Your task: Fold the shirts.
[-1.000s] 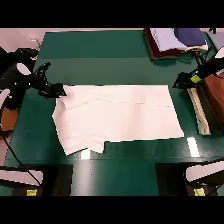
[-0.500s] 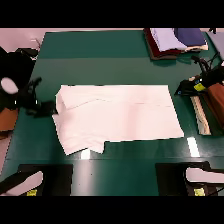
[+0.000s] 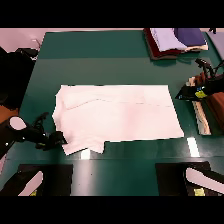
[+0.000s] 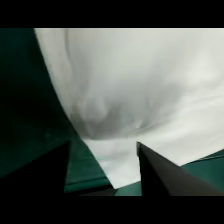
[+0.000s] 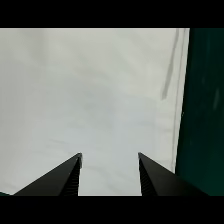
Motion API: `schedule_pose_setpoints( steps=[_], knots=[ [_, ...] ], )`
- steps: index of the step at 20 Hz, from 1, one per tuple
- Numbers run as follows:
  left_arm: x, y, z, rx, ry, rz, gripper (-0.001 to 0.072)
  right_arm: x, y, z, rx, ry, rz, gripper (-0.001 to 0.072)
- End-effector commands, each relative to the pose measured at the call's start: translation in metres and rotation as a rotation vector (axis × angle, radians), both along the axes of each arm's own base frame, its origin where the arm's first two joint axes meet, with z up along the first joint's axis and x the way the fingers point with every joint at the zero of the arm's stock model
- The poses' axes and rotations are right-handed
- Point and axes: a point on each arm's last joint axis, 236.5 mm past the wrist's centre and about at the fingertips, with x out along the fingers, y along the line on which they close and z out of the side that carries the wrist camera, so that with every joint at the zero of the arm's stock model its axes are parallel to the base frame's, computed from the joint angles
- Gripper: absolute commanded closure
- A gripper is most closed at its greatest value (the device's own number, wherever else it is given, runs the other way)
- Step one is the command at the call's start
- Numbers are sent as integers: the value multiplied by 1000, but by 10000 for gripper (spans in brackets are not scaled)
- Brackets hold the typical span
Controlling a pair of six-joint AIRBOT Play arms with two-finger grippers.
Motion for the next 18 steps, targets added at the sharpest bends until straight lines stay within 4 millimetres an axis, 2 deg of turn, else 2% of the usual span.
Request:
schedule_pose_setpoints(
  steps=[1, 6, 7, 8, 9, 12, 14, 16, 18],
  knots=[
    [-13, -20, -8, -89, 19, 14, 220, -2, 1, 2, -1, -7, 0, 303],
    [-20, -33, -1, -158, 30, -15, 232, -2, 1, 2, -1, -6, 0, 303],
    [-19, -35, 0, -164, 26, -15, 402, -3, 1, 2, -1, -4, 2, 303],
    [-16, -36, 2, -170, 17, -17, 616, -4, 1, 2, 0, -1, 3, 303],
    [-11, -36, 6, -171, -7, -33, 687, -4, 0, 2, 0, 2, 1, 303],
    [21, -32, 36, -156, -112, -56, 688, -19, -13, -2, 7, 62, -24, 303],
    [43, -29, 63, -146, -190, -77, 688, -44, -25, -17, 34, 146, -73, 303],
    [61, -27, 88, -137, -260, -91, 688, -75, -39, -42, 65, 216, -145, 300],
    [75, -26, 105, -127, -318, -93, 688, -108, -48, -70, 116, 304, -216, 143]
  ],
)
